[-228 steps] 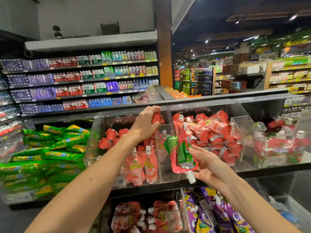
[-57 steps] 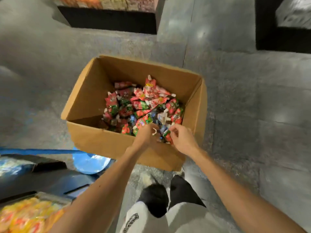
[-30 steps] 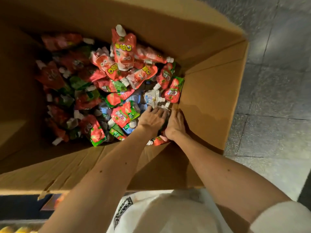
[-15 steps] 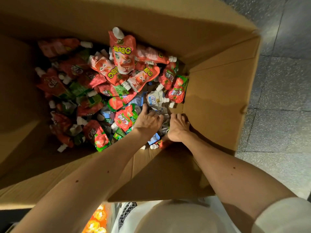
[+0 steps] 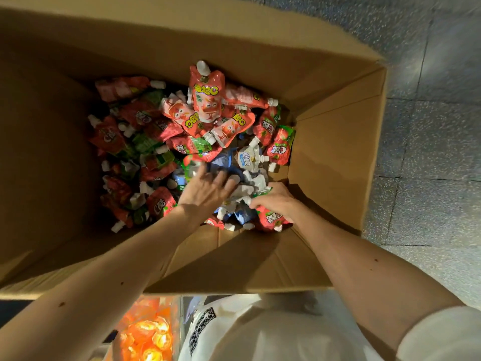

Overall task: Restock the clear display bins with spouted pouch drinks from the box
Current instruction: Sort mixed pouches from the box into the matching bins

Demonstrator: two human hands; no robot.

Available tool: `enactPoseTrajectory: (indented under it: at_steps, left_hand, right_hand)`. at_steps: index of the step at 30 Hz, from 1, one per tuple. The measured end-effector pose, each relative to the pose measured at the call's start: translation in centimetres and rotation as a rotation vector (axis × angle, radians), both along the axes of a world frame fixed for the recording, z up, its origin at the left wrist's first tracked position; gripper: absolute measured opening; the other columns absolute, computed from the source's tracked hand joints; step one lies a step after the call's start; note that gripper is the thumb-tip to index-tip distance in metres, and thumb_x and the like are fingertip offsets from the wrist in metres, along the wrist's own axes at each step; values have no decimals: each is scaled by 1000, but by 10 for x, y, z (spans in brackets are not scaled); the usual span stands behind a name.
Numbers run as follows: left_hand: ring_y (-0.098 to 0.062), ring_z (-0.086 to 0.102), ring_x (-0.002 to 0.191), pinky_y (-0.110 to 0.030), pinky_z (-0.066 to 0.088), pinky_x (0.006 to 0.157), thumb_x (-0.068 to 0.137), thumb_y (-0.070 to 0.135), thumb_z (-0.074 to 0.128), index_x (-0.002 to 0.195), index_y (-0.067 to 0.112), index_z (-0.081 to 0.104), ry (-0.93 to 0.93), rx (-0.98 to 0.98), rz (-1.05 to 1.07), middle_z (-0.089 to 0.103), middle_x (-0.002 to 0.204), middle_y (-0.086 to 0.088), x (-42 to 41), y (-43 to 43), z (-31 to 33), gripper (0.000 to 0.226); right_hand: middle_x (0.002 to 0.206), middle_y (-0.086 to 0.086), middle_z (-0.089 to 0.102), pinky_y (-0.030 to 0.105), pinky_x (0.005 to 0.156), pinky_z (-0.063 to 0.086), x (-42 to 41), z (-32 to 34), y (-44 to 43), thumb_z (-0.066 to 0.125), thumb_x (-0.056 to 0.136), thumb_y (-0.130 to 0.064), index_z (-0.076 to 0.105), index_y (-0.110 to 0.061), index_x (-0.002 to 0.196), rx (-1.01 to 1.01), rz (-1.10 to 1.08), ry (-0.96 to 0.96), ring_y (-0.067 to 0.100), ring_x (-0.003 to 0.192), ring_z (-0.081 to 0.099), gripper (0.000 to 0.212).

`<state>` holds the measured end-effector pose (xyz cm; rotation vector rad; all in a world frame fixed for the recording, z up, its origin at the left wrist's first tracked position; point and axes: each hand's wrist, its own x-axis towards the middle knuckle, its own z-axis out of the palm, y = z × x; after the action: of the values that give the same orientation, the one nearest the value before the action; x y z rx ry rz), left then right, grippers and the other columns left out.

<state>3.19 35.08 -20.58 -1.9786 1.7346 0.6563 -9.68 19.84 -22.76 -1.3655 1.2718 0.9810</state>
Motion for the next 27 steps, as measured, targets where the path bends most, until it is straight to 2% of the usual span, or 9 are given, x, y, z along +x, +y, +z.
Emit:
enactPoseTrajectory:
  at_steps: [2,3,6,8,14,19,22,25,27]
  left_hand:
    - [-27,67,91,-46,30,96,97,26,37,128,15,42,-26,-24,114,62,115,-7,12,11,2,33]
    - [-26,66,91,-45,31,95,98,33,36,127,15,43,-8,28,176,63,113,-6,16,15,2,34]
    - [-24,64,98,-43,32,94,97,56,43,124,16,42,27,199,285,66,109,0,21,20,-2,49]
    - [-25,63,102,-41,33,91,93,63,47,121,16,44,98,127,446,67,107,-1,20,21,-7,55]
    - [-33,52,110,-42,36,85,91,56,58,123,11,45,269,17,792,65,99,-11,11,18,-16,57]
    - [-32,54,114,-46,31,99,91,69,46,136,8,40,355,128,830,64,107,-9,14,17,-17,76]
    - [-30,56,110,-46,39,101,77,81,44,140,13,42,634,192,1004,62,120,-9,19,17,-14,93]
    - [-13,60,96,-20,50,79,91,48,64,132,14,51,1030,87,1445,63,115,3,14,11,2,54]
    - [-9,60,85,-20,48,66,97,26,64,127,15,55,1112,77,1554,65,110,2,10,11,9,33]
  right_hand:
    - [81,3,66,30,78,53,2,3,0,81,72,-19,57,-13,90,61,-168,-38,12,73,63,31]
    - [83,3,65,33,84,54,5,6,2,83,70,-22,54,-16,86,81,-246,-51,14,78,64,34]
    - [103,9,71,47,95,54,12,5,10,88,57,-32,64,-15,95,120,-397,-52,27,96,69,48]
    - [109,13,71,49,92,56,13,1,14,86,61,-29,67,-14,104,181,-480,-35,31,96,71,49]
    - [117,16,69,47,95,53,13,-3,18,74,81,-21,61,-10,115,299,-714,-70,35,107,67,38]
    - [104,14,70,48,103,47,17,3,14,71,84,-22,65,-10,106,386,-822,-103,32,105,65,25]
    - [94,12,72,48,105,46,21,8,8,74,79,-26,68,-10,101,401,-848,-112,32,102,65,28]
    - [91,11,72,46,105,45,24,15,8,73,80,-28,67,-12,103,413,-847,-156,29,96,66,28]
    - [94,11,73,47,105,46,25,23,9,74,80,-28,67,-12,106,420,-829,-174,29,97,67,32]
